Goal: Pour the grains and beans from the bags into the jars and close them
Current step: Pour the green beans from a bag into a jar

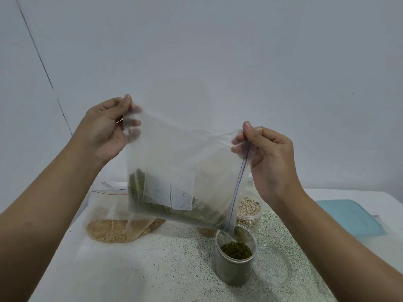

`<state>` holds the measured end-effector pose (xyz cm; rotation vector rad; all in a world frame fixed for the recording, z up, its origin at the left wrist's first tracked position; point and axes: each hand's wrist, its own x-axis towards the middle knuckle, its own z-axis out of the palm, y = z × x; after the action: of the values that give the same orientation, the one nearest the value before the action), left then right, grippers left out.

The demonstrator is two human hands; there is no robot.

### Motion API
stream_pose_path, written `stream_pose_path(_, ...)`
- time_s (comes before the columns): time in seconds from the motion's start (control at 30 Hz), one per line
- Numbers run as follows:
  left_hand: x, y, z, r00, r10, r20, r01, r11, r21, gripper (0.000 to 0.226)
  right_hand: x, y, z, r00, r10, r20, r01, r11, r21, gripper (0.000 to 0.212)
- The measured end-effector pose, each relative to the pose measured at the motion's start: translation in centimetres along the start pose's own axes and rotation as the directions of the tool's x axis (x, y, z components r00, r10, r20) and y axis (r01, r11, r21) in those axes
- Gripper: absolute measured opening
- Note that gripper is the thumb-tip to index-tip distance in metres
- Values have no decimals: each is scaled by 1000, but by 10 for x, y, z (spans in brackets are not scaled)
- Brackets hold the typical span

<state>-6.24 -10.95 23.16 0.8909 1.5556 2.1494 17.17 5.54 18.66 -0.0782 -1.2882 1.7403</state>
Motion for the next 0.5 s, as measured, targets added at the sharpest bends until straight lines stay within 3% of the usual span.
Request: stream_pose_path(0.5,1,1,0,1000,3,4,-3,1000,3,36,1,2,1,1000,-6,4,6,1000,-9,22)
